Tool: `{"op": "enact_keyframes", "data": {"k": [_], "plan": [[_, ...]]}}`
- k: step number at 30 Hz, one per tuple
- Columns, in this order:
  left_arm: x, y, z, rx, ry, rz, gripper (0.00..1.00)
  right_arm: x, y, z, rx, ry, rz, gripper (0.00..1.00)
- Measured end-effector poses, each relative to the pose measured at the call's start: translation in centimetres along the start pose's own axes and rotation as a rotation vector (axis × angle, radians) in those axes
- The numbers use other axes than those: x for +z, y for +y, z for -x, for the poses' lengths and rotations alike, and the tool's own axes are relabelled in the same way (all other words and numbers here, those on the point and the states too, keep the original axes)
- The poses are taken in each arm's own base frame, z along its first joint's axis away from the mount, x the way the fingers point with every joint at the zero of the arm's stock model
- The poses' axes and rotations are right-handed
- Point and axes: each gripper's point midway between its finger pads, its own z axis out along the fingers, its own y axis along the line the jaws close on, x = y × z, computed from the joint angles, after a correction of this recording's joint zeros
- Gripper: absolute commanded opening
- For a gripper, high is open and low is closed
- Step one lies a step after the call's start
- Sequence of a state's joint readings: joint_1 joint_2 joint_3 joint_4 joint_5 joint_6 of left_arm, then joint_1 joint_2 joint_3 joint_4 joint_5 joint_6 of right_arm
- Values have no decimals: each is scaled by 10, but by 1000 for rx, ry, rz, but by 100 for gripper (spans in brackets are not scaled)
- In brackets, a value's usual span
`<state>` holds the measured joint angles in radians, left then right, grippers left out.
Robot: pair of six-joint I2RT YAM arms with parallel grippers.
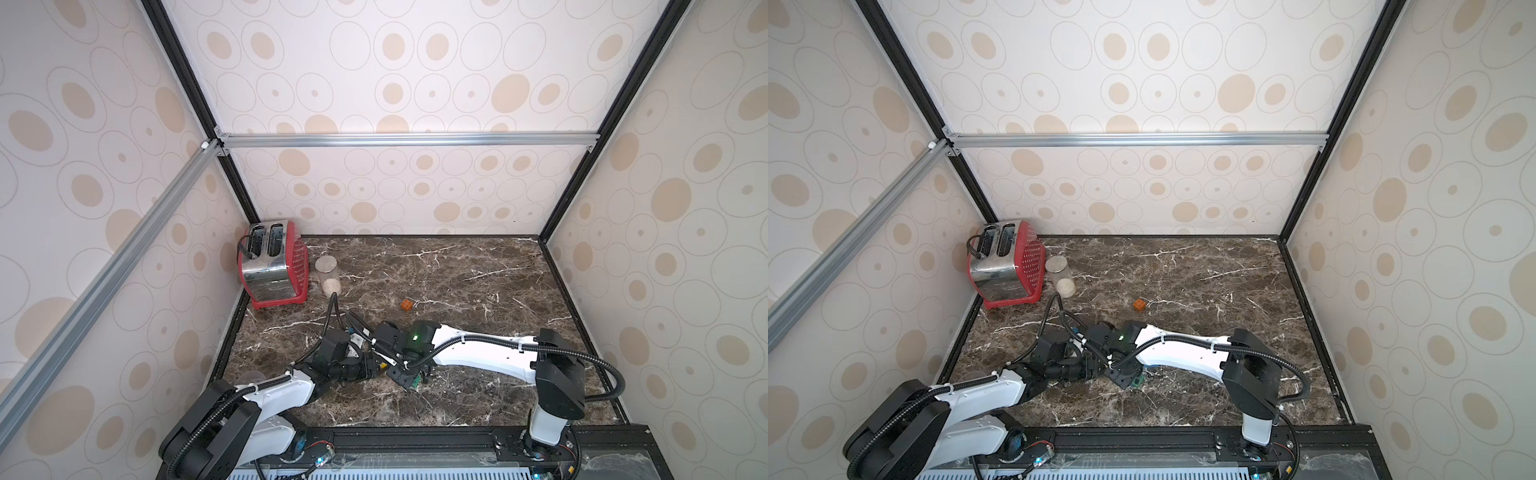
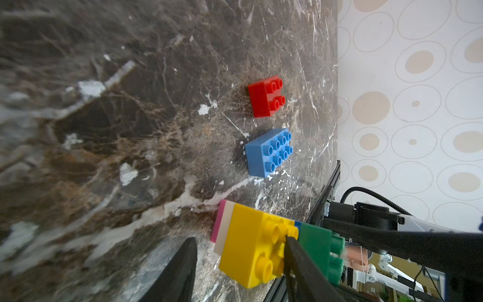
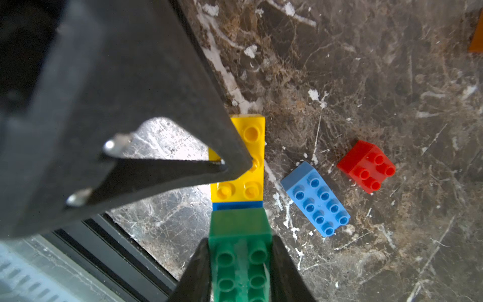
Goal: Assemble a heart with lego
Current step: Assemble the lego brick with the lego brick.
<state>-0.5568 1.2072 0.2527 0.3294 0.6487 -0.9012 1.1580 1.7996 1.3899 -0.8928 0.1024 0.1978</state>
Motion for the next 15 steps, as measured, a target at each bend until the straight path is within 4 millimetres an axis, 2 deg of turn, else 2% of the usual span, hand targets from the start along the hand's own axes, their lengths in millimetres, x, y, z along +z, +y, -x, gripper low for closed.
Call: {"op": "enact_keyframes", "data": {"k": [15], "plan": [[0,1,0,-1,-1,2,55,5,3,1,-19,27,-39,17]]}}
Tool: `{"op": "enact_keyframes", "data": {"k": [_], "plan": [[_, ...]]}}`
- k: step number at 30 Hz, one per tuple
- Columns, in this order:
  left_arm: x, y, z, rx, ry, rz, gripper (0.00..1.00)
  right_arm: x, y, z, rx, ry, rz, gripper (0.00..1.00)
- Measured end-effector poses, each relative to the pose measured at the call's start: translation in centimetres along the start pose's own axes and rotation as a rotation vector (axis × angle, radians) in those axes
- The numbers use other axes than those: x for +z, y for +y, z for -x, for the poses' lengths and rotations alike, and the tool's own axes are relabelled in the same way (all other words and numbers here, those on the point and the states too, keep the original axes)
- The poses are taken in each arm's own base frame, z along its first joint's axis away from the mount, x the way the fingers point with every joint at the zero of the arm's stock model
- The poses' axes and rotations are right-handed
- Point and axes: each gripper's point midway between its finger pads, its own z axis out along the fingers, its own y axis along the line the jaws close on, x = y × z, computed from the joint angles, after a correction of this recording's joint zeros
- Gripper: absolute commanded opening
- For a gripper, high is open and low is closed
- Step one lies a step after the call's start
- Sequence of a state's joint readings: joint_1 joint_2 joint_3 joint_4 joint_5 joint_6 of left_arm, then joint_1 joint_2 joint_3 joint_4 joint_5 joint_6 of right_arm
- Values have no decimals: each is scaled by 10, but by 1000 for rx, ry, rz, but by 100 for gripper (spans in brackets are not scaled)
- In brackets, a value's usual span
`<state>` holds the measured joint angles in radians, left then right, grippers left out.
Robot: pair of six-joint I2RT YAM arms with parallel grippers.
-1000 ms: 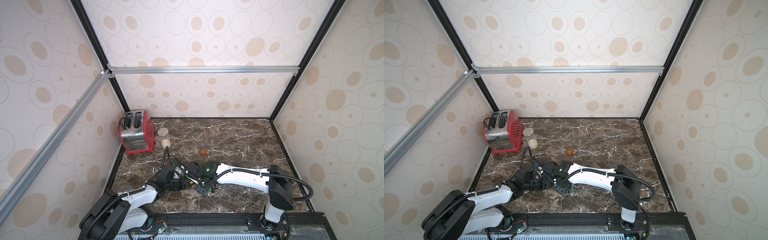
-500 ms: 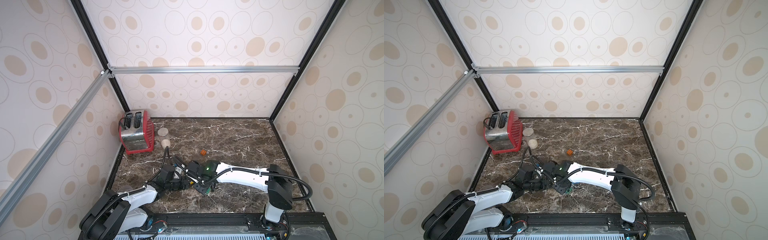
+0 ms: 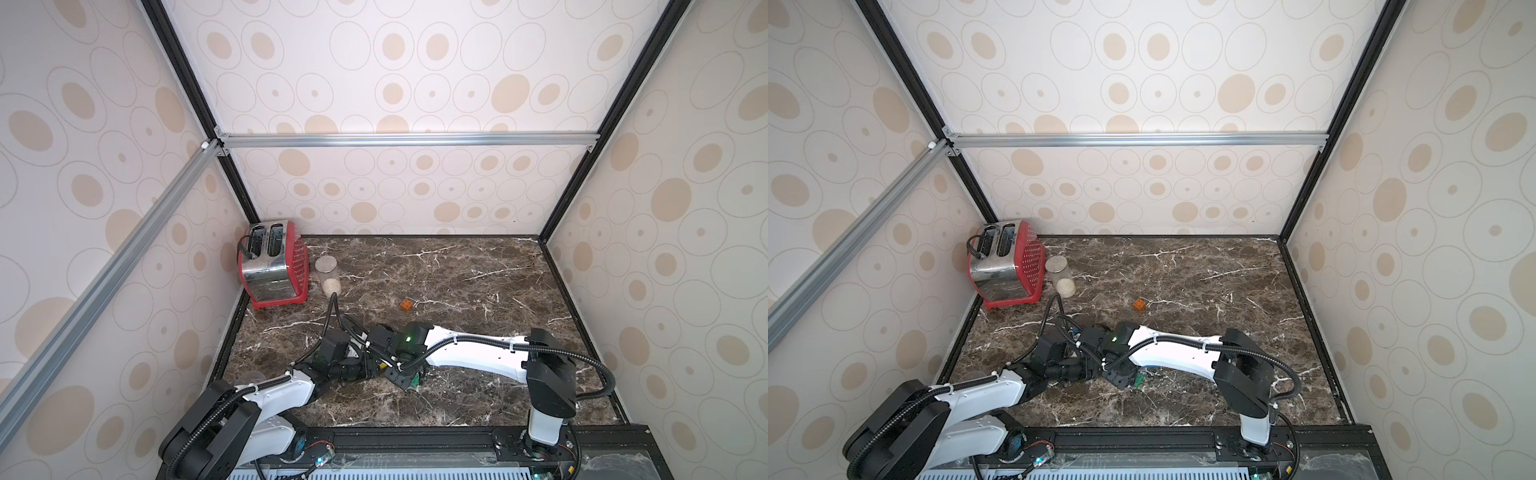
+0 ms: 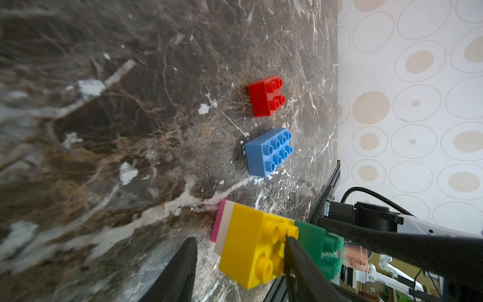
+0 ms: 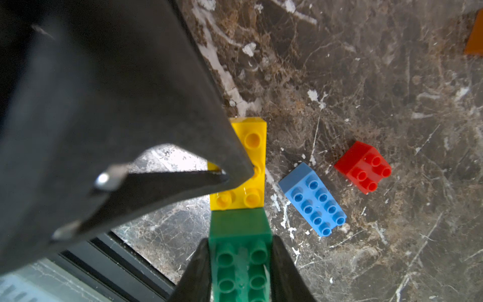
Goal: Assemble a heart with lego
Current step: Assemble the lego brick with the lego brick.
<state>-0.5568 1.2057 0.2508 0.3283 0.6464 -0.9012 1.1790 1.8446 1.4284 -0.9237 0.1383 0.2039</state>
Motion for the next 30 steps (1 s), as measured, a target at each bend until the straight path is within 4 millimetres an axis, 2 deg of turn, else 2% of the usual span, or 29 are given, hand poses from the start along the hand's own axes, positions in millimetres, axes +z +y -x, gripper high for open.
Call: {"op": "enact_keyframes", "data": {"k": [12,16,19,25,30], "plan": [[-6,3,-2,-4,-14,24,56,0,-2,1,1,-3,8,18],[-7,3,-2,-5,-13,27,56,-1,-3,1,-27,-9,10,21],[-9,2,-3,-5,-13,28,56,-1,-3,2,-57,-14,11,27],[-13,2,-4,-7,-21,39,56,0,-4,3,-83,-18,14,49],[-14,2,-3,-3,-18,45,56,2,-7,0,-95,-14,13,55]]}}
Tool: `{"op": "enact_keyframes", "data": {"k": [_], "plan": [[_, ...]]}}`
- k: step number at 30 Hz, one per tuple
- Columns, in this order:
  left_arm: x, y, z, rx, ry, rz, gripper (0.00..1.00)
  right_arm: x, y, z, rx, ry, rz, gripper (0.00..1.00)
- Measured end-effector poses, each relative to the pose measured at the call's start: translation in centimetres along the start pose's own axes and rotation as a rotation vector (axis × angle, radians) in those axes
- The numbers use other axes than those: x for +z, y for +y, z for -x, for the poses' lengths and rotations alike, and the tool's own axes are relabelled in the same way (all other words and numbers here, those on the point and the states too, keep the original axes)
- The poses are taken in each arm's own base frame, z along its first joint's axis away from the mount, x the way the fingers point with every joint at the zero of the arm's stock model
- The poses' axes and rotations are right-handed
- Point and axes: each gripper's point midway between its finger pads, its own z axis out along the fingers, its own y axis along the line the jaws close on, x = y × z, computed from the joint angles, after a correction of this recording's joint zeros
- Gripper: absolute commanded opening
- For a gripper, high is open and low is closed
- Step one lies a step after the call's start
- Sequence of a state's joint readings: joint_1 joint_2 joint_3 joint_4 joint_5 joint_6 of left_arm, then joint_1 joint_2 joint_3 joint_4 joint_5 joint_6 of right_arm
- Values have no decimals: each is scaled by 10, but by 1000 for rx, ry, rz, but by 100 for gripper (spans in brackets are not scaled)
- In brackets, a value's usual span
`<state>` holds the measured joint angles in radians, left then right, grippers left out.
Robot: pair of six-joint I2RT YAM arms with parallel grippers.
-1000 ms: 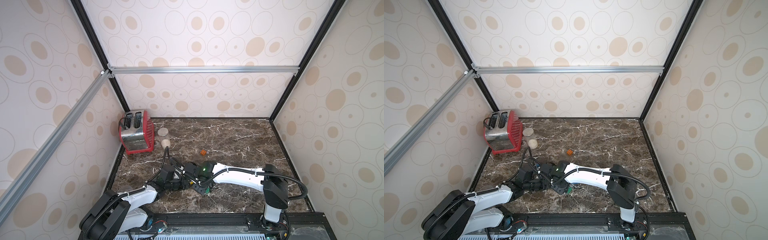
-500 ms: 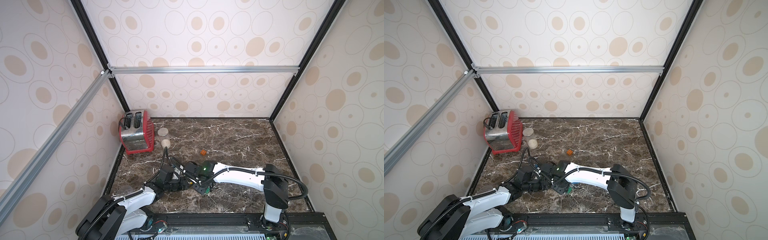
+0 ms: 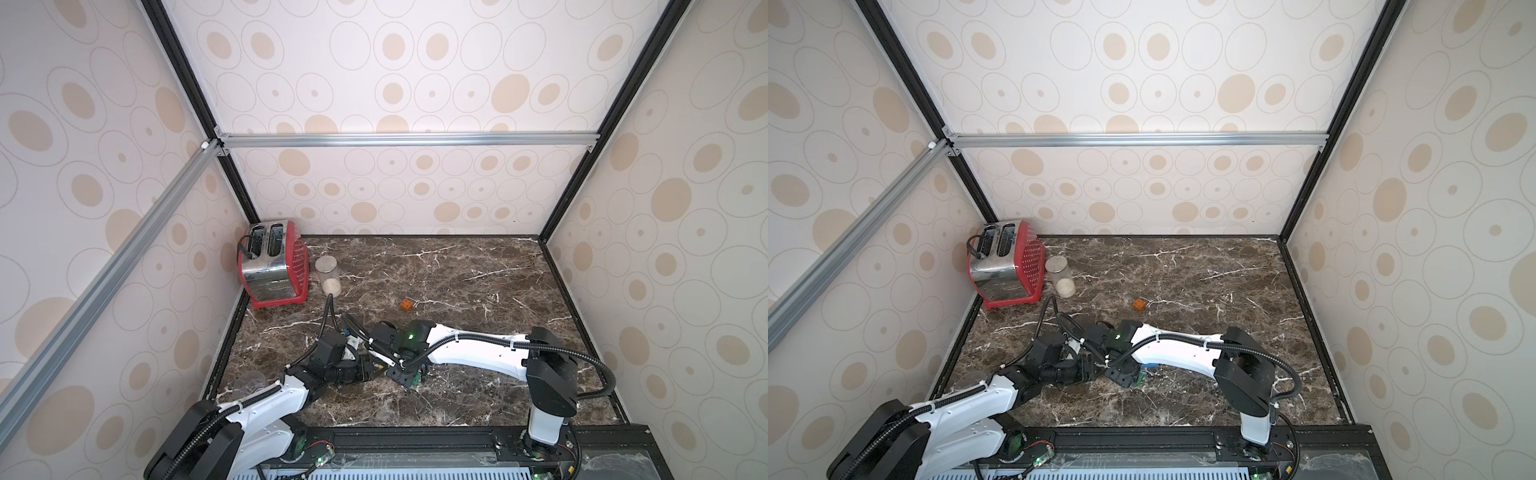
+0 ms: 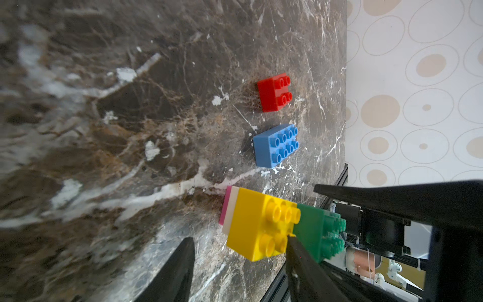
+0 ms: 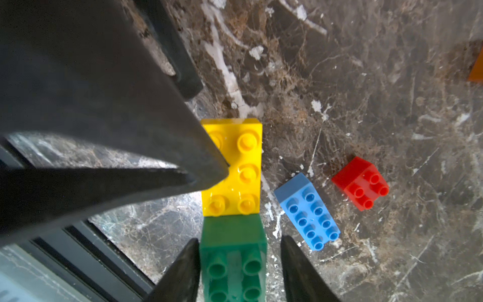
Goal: Assemble a heart with lego
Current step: Assemble the lego brick with the lego brick, then pick up the lego brick from the center of the board.
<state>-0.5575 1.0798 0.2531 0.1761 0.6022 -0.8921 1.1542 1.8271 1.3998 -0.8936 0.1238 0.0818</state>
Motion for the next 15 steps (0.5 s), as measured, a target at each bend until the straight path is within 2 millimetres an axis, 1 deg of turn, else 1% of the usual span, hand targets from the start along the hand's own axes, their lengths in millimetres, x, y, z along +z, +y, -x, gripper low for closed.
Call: {"op": "enact_keyframes", "data": {"k": [3,6,8,10,12,15], "plan": [[0,-3,2,5,0,1,57,-8,-3,0,0,-22,2,60],[-1,-8,7,15,-5,-3,58,-28,-8,2,8,-84,14,65],[-2,-12,10,23,-8,-4,58,-43,-18,3,24,-139,15,68],[-4,-14,12,33,-10,2,58,-54,-32,1,37,-190,9,72],[-6,-16,15,46,-14,14,59,-56,-44,-8,27,-217,-7,77],[-11,-15,20,50,-30,32,60,-45,-57,-31,-5,-214,-24,79]]}}
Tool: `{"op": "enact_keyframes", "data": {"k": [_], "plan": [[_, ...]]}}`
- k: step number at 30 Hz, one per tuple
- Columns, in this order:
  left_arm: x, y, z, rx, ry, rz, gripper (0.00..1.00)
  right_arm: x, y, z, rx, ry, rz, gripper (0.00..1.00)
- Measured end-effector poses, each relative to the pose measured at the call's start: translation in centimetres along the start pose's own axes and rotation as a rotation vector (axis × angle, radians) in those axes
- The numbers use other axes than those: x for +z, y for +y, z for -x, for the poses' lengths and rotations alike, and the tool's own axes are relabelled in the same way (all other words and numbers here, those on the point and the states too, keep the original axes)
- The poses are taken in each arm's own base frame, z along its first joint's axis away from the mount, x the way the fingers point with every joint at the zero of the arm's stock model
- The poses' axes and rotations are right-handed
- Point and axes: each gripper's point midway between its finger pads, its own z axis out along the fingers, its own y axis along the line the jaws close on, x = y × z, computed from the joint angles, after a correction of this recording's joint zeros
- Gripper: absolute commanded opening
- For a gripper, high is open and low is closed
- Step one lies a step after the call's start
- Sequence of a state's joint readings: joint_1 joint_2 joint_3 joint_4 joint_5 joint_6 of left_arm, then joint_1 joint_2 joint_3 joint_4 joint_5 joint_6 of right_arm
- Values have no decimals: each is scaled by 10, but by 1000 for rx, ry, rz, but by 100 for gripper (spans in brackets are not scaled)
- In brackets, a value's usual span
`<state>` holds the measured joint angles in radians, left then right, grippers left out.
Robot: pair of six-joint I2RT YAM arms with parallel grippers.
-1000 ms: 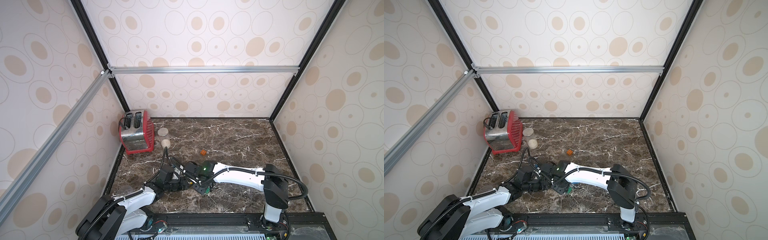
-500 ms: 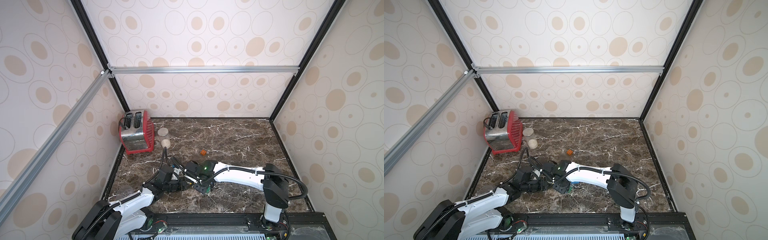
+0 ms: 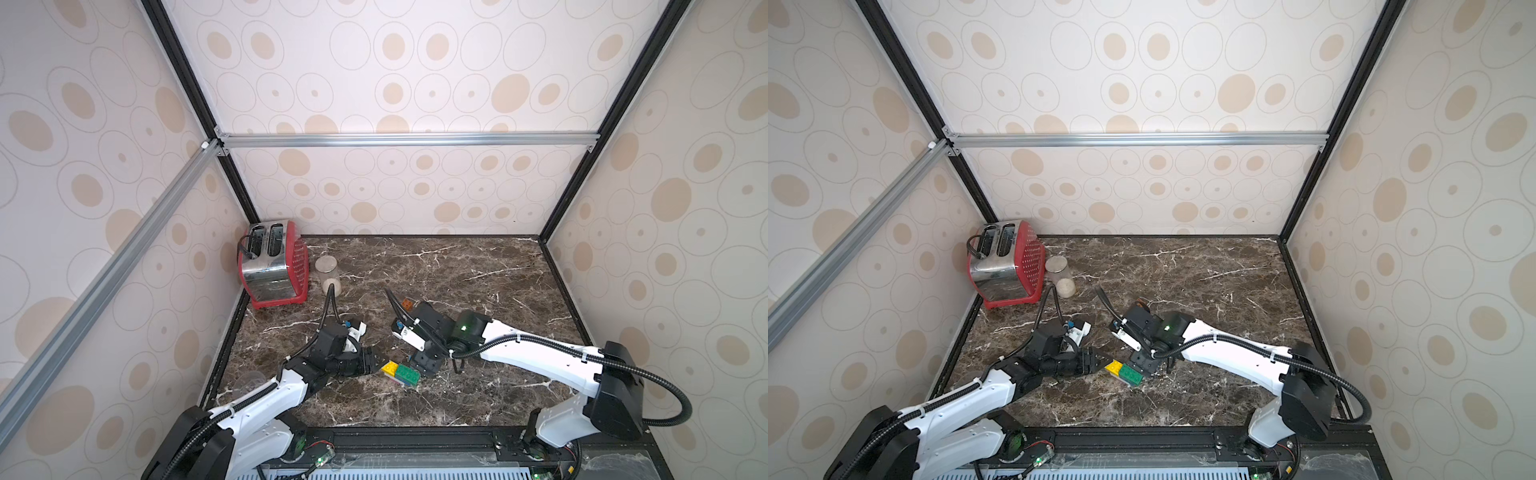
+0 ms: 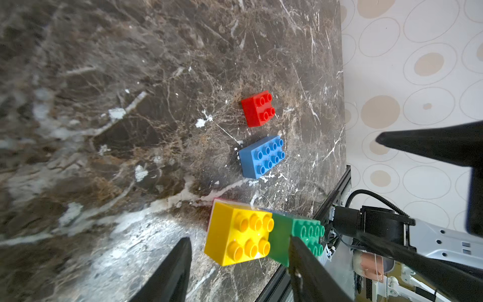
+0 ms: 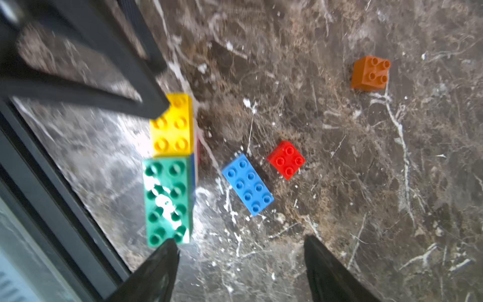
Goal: Assemble a heart with lego
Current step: Pick up the lego brick from the center of the board.
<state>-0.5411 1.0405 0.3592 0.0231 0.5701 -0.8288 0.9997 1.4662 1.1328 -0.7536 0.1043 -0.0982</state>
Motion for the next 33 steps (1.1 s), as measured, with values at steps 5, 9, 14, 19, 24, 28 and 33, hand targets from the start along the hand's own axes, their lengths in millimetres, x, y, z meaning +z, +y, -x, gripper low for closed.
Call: {"op": "enact_keyframes", "data": {"k": [5,9,14,19,24,28,33], "plan": [[-9,12,12,-29,-42,40,62,20,-23,-28,44,8,29,79],[-11,19,15,-49,-42,66,62,40,-28,-34,47,47,40,77],[-6,21,17,-56,-21,81,62,77,-17,-42,37,121,98,74],[-2,26,14,-68,-4,92,62,89,-13,-41,26,127,123,74],[0,29,12,-76,10,99,62,100,-8,-38,14,129,156,65],[1,29,11,-78,15,99,62,103,-6,-32,13,114,167,53],[1,29,12,-76,12,97,62,103,-4,-31,19,112,170,37]]}}
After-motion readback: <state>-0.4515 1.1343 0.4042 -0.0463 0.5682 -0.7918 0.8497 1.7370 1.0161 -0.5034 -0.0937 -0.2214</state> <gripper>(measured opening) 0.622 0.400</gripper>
